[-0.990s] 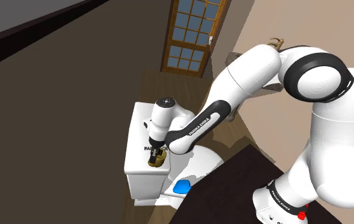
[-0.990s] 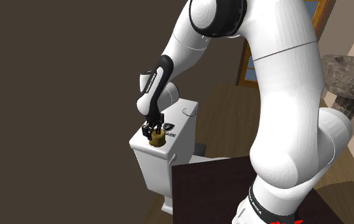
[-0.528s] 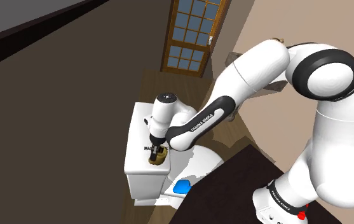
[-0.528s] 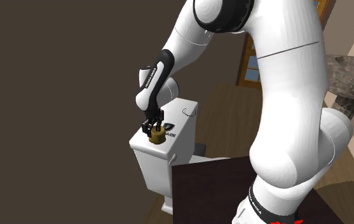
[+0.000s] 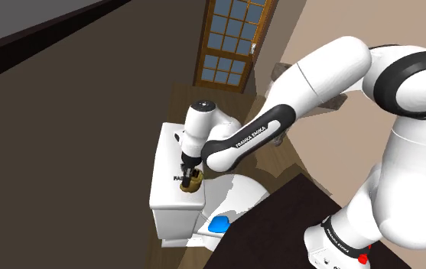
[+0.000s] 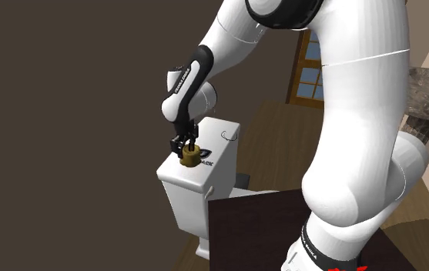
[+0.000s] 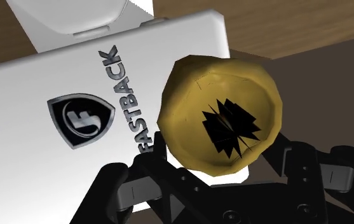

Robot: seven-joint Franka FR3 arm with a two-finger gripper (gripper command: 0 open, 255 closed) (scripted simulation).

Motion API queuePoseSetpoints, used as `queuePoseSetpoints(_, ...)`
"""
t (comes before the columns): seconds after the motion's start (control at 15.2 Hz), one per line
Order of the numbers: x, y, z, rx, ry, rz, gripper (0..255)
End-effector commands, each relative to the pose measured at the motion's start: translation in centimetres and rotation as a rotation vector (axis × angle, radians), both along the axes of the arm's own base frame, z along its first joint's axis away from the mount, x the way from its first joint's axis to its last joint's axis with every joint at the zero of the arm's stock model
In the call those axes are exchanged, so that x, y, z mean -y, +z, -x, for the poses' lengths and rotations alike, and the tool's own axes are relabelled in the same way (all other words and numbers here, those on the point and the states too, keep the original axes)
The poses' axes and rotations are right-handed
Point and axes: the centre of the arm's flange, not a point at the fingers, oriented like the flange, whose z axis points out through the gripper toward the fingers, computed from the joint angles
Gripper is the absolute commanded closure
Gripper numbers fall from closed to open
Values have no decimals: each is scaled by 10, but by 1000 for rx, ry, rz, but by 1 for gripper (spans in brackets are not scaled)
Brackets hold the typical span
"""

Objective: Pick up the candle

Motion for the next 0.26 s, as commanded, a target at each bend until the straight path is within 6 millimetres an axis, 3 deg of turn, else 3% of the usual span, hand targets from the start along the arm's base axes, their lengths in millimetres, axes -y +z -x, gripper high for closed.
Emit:
queuePoseSetpoints(0.0, 0, 11, 0, 0, 0, 0, 255)
queuePoseSetpoints(0.2, 0, 17, 0, 0, 0, 0, 255)
